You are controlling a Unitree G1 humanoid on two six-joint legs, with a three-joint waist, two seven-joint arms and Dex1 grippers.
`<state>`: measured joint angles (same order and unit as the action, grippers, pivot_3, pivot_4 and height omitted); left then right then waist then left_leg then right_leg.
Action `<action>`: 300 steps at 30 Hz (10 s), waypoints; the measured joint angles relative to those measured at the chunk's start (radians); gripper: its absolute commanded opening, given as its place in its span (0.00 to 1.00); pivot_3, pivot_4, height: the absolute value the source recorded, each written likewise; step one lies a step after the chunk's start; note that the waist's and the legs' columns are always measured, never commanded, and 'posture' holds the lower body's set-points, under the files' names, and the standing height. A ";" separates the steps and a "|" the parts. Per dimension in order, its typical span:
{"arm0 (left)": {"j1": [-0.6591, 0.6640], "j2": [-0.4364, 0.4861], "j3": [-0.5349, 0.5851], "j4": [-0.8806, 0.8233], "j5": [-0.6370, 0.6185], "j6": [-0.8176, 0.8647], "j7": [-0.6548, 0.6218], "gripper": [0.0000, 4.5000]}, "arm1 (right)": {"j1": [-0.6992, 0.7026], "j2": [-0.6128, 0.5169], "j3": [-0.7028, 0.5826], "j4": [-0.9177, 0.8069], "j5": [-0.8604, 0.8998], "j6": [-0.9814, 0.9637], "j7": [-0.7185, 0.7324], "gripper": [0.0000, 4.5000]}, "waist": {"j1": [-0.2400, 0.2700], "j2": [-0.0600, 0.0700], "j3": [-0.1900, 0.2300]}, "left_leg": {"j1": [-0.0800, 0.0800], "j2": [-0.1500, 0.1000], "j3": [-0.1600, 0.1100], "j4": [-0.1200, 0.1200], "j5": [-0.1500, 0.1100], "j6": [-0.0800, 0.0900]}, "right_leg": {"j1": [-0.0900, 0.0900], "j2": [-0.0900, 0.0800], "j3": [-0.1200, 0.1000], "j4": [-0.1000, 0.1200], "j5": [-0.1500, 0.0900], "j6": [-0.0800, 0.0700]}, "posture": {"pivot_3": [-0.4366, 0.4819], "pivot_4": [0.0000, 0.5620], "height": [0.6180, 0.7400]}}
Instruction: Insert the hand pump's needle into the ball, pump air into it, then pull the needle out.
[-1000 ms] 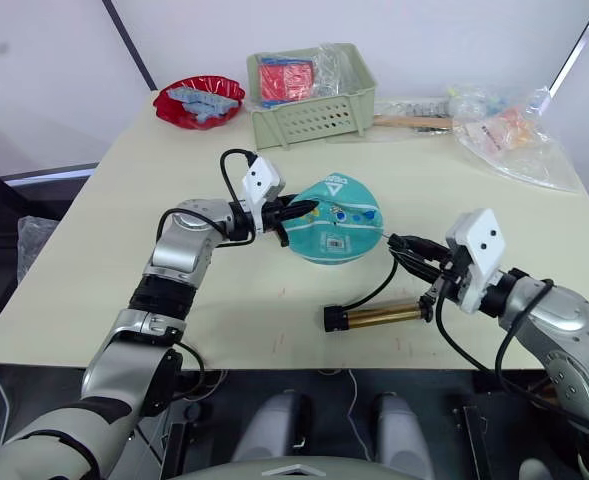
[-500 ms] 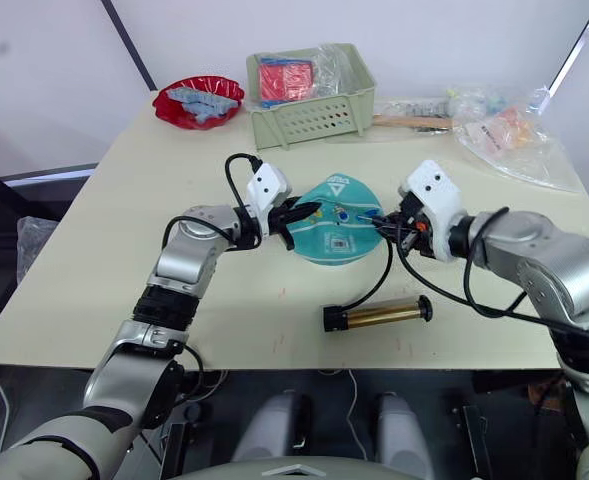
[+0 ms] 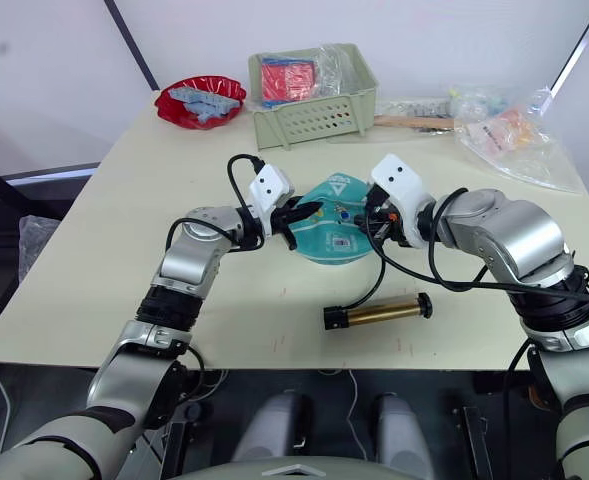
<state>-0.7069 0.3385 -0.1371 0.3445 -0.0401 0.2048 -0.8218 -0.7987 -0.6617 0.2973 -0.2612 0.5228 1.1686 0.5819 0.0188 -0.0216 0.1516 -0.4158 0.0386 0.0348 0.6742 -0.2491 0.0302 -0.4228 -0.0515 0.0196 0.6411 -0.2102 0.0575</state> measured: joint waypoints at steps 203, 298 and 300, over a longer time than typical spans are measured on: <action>0.040 -0.057 0.007 0.001 0.048 -0.043 -0.010 0.00 | 0.077 0.097 -0.055 0.113 -0.402 -0.275 0.447 0.99 | 0.004 0.017 -0.017 | 0.000 -0.004 -0.017 -0.008 0.000 0.000 | 0.009 -0.002 -0.014 -0.012 -0.010 -0.010 | 0.48 0.27 0.98; 0.046 -0.062 0.007 0.007 0.047 -0.046 -0.006 0.00 | 0.025 0.161 -0.002 0.281 -0.312 -0.302 0.295 0.07 | 0.000 0.017 -0.017 | 0.001 -0.005 -0.018 -0.007 0.000 0.000 | 0.011 -0.002 -0.014 -0.012 -0.007 -0.005 | 0.48 0.27 0.98; 0.046 -0.062 0.007 0.007 0.047 -0.046 -0.006 0.00 | 0.025 0.161 -0.002 0.281 -0.312 -0.302 0.293 0.07 | 0.001 0.018 -0.017 | 0.000 -0.005 -0.018 -0.007 0.000 0.000 | 0.011 -0.002 -0.014 -0.012 -0.007 -0.005 | 0.48 0.27 0.98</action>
<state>-0.6613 0.2767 -0.1299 0.3516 0.0069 0.1588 -0.8275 -0.7735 -0.5002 0.2954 0.0195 0.2103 0.8670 0.8744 0.0194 -0.0040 0.1349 -0.4153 0.0337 0.0171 0.6671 -0.2491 0.0301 -0.4114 -0.0534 0.0055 0.6287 -0.2169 0.0527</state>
